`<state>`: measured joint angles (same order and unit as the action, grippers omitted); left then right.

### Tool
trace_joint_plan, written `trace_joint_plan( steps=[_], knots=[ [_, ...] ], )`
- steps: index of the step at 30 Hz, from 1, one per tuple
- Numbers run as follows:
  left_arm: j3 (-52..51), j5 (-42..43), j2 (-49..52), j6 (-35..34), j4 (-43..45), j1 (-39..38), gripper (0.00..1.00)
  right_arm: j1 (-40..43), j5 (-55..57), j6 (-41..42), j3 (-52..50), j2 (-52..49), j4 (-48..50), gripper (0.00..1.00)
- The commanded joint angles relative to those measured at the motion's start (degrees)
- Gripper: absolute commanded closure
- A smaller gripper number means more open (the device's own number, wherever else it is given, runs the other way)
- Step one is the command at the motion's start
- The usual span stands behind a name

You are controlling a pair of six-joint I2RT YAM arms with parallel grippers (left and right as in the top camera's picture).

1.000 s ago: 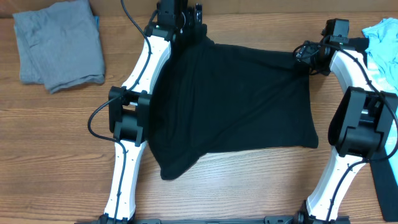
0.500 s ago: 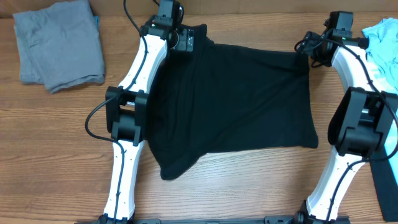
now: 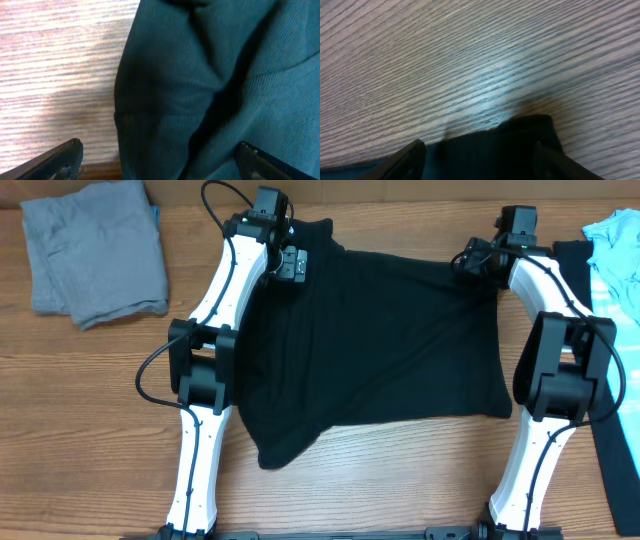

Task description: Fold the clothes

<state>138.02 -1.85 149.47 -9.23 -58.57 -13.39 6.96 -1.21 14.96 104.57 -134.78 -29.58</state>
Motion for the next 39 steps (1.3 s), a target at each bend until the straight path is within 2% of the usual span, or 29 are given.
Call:
trace_joint_plan(
  steps=[1,8,13,23,26,30,32,35,39],
  knots=[
    [0.9,-0.5,-3.3,0.4,-1.0,0.4,0.00,0.2,1.6,-0.2,1.2,-1.6,0.0,0.28],
    [0.9,-1.6,-3.3,0.5,-1.9,0.4,0.00,0.2,6.6,-0.5,1.2,-1.8,0.2,0.28],
    [0.9,-1.6,-3.3,0.5,-1.9,0.4,0.00,0.2,6.8,-3.0,1.2,-1.8,0.7,0.28],
    [0.9,-1.6,-3.3,0.5,-1.9,0.4,0.00,0.2,7.6,-3.1,1.1,-2.1,0.2,0.30],
    [0.9,-1.6,-3.3,0.5,-1.9,0.3,0.00,0.2,7.6,-3.1,1.1,-3.0,0.0,0.38],
    [0.9,-1.6,-3.3,0.5,-2.3,0.3,0.00,0.2,7.6,-3.0,1.1,-4.1,0.1,0.43],
    [0.9,-1.6,-3.3,0.5,-2.4,0.3,0.00,0.2,7.6,-3.0,1.1,-4.2,0.4,0.58],
    [0.9,-1.6,-3.3,0.5,-2.4,0.4,0.00,0.2,7.6,-3.0,1.2,-4.2,1.0,0.75],
    [0.9,-1.6,-3.3,0.5,-2.4,0.3,0.00,0.2,8.2,-2.6,1.2,-4.2,2.4,0.90]
  ],
)
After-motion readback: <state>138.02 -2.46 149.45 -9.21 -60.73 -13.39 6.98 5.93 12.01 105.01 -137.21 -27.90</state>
